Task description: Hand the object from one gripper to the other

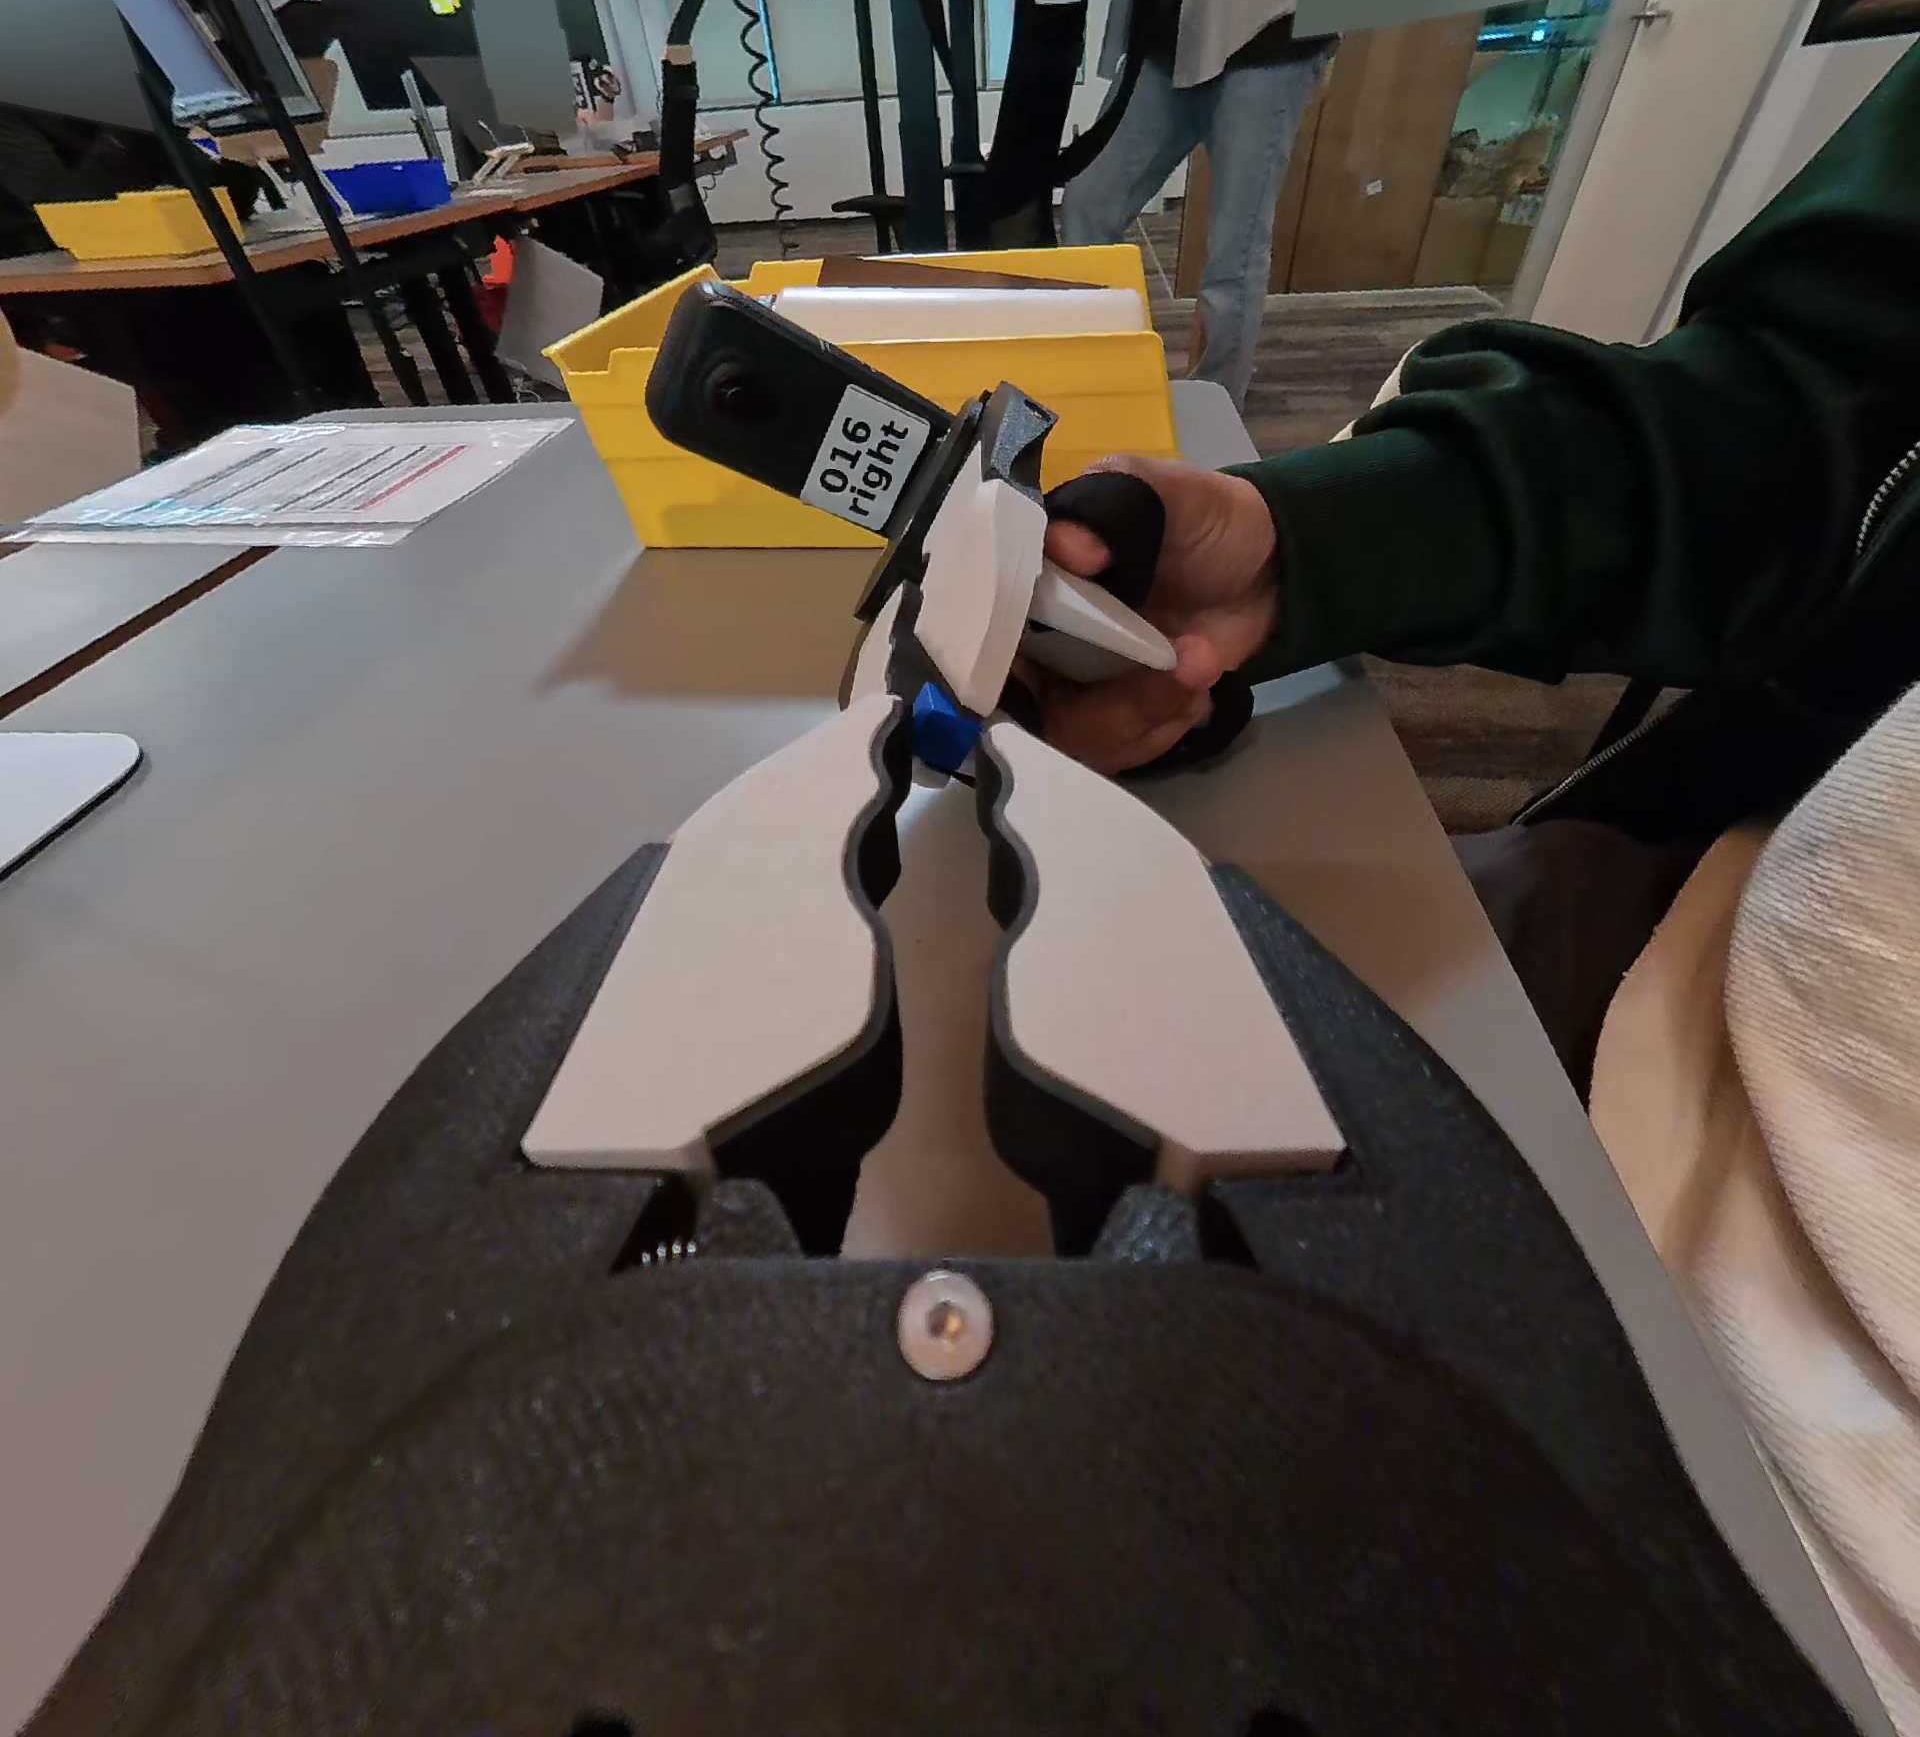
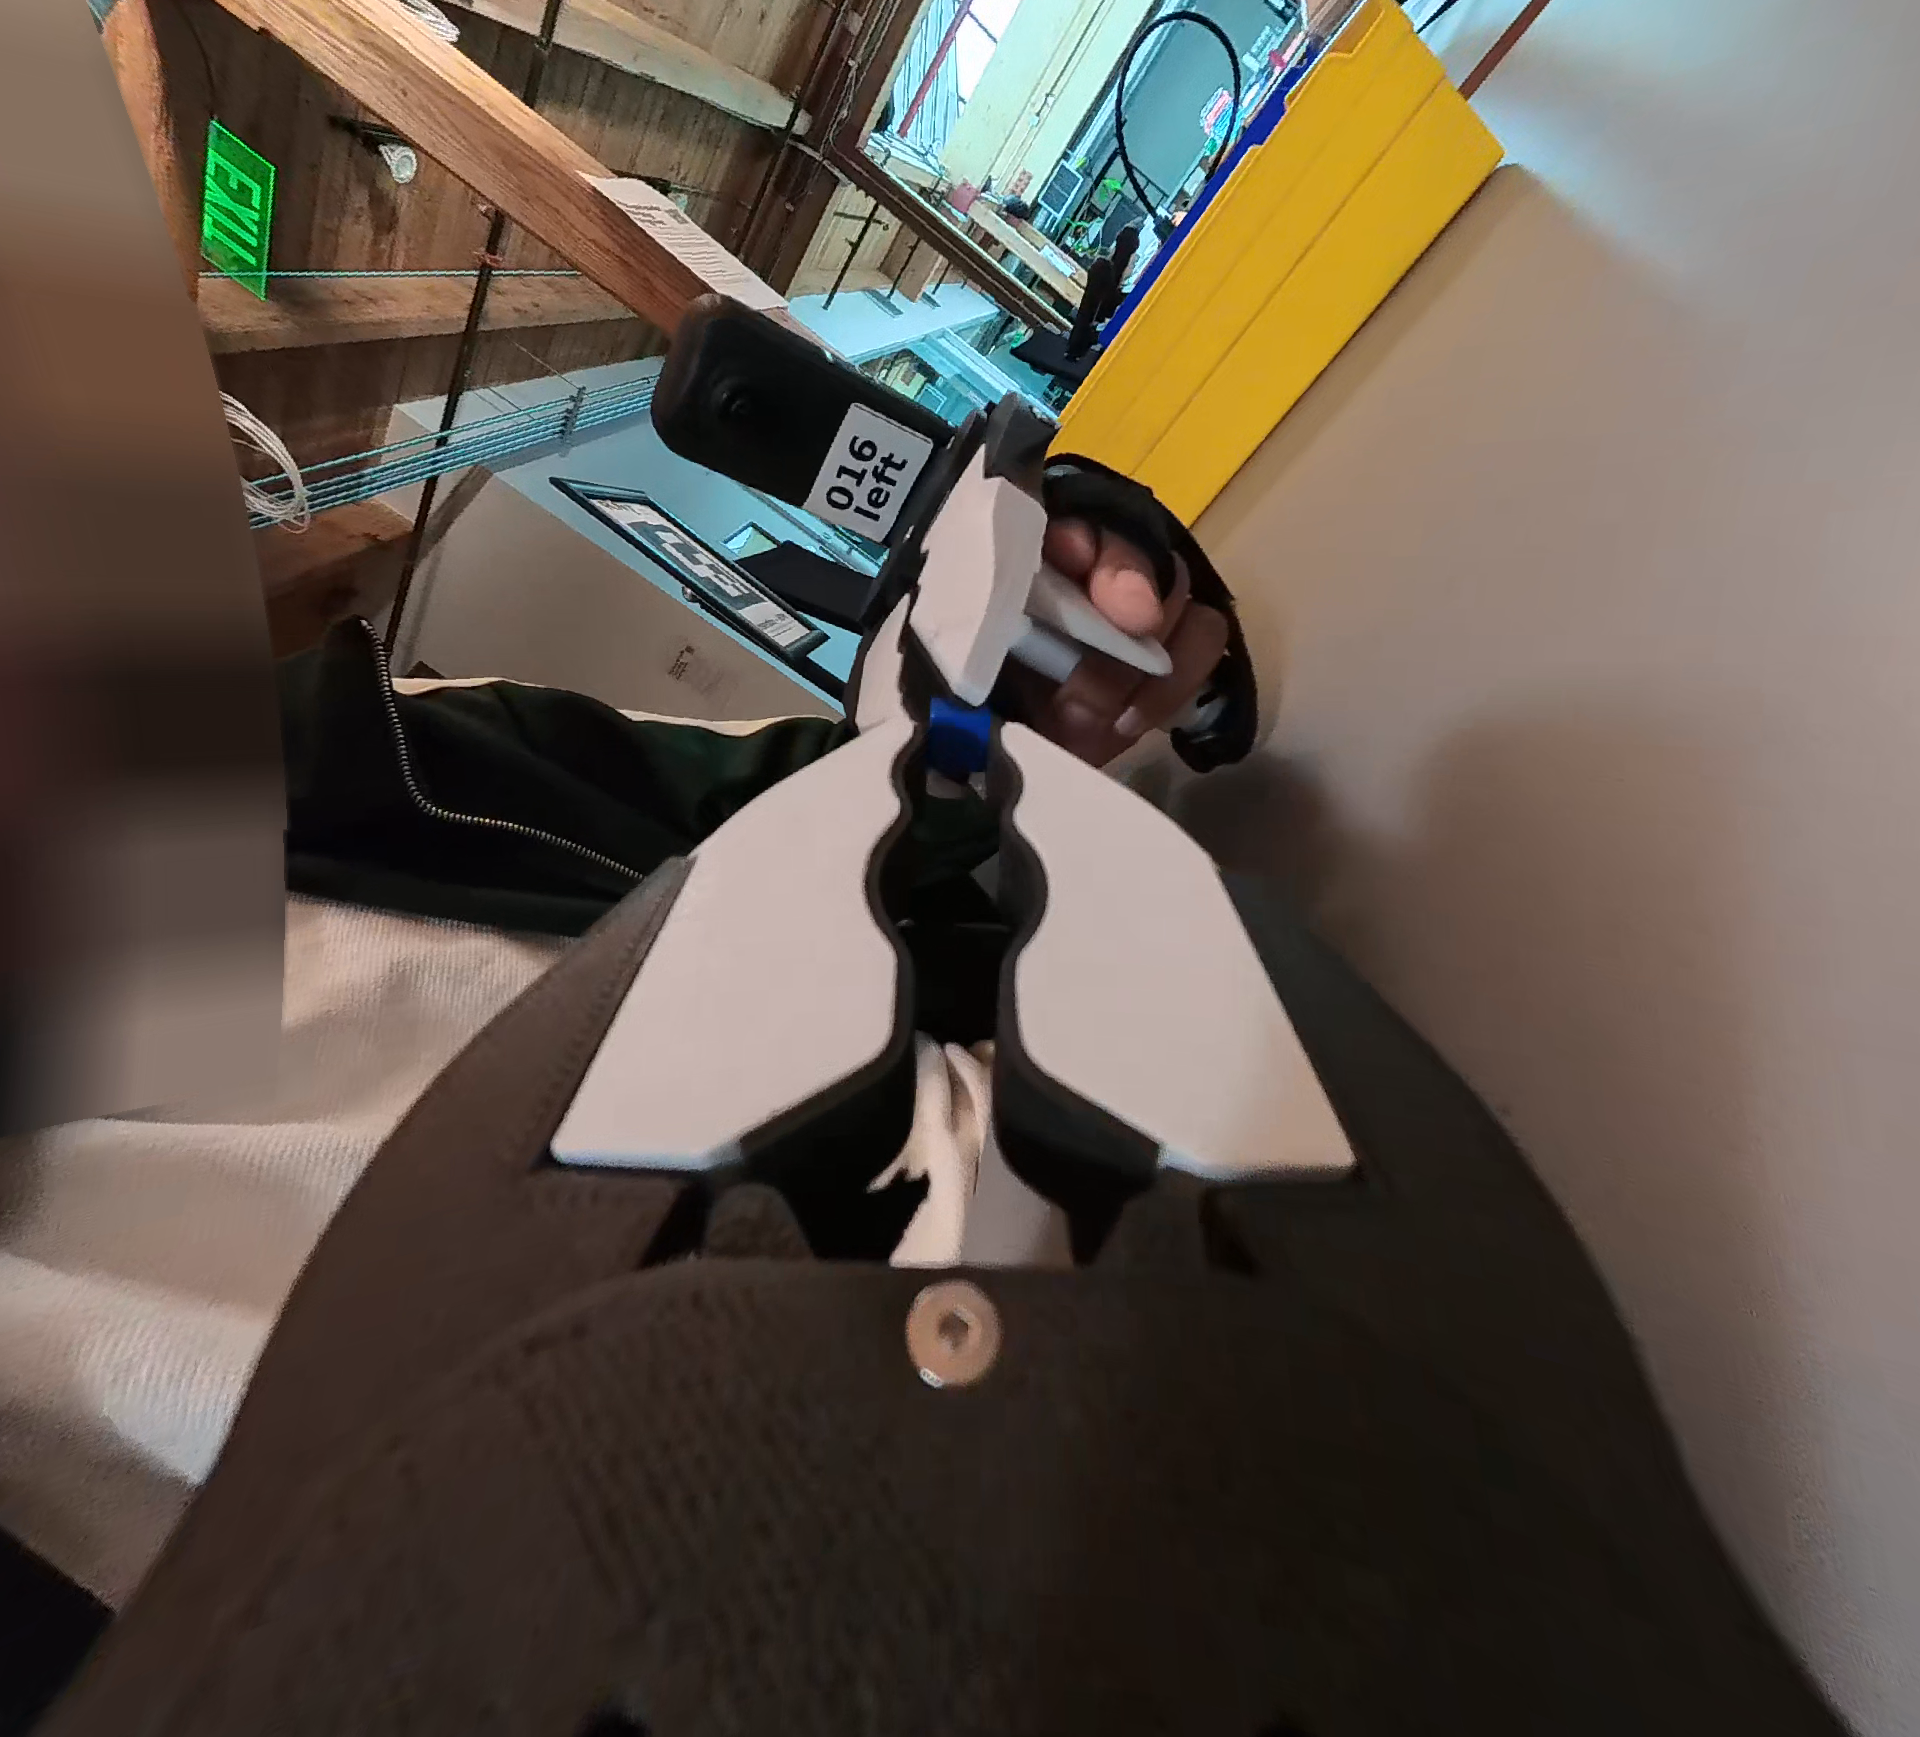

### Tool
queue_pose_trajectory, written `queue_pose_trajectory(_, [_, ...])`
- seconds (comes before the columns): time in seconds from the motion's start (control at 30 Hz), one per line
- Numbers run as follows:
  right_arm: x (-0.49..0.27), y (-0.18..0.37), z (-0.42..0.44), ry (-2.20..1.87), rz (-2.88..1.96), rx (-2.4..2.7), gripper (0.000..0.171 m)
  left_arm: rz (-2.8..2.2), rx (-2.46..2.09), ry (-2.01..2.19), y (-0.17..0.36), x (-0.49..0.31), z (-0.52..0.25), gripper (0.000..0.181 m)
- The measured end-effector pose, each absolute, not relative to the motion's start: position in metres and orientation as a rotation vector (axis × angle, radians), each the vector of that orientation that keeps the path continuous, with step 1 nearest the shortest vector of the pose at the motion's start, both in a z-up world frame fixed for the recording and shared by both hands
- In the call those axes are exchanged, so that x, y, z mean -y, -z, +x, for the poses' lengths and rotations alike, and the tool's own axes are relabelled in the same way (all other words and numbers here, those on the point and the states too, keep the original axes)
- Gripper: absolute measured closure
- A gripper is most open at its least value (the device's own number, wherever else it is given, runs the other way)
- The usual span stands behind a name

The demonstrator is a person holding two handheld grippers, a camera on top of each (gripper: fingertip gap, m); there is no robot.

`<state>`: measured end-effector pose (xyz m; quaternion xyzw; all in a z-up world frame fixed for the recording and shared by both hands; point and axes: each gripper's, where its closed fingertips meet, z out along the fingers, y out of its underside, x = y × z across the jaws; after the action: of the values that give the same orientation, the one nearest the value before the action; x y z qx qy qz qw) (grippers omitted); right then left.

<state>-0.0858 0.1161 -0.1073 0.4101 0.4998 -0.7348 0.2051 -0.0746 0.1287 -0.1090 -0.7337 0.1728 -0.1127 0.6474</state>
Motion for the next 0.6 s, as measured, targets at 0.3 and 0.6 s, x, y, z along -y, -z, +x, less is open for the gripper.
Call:
queue_pose_trajectory(0.3, [-0.122, 0.102, -0.091, 2.172, 1.184, -1.565, 0.161, -1.648, -0.296, 0.371, 0.106, -0.13, -0.079, 0.153])
queue_pose_trajectory(0.6, [-0.118, 0.085, -0.084, 2.611, 0.762, -2.451, 0.161, -1.362, 0.092, 1.191, 0.076, -0.116, -0.089, 0.139])
